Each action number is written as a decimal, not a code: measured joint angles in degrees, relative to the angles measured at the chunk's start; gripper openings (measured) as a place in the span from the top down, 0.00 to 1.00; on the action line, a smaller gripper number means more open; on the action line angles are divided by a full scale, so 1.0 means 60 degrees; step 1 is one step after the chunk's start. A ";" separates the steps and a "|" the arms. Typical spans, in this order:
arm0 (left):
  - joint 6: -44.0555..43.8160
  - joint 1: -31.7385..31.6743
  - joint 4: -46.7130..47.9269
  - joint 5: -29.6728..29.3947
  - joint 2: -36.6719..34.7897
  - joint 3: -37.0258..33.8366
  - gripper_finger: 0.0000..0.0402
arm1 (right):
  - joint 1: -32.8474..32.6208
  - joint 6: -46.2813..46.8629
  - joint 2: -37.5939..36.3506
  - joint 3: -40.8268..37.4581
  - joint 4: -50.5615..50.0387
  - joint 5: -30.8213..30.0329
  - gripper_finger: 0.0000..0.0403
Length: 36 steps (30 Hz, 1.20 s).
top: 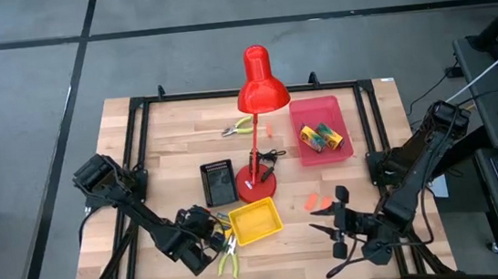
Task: Pick & Place School Supplies
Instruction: Put the crayon box into the pink bin
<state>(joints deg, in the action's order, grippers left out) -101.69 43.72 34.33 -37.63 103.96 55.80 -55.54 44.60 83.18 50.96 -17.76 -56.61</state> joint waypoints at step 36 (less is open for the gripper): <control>0.2942 0.1101 -0.2303 -0.6808 -0.1348 -0.0013 1.00 | -0.0206 -0.0125 0.0000 0.0000 0.0417 -0.0600 0.64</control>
<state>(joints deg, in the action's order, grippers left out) -84.04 50.33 20.51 -78.47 95.88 55.72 -56.78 43.85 83.18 50.96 -15.26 -60.21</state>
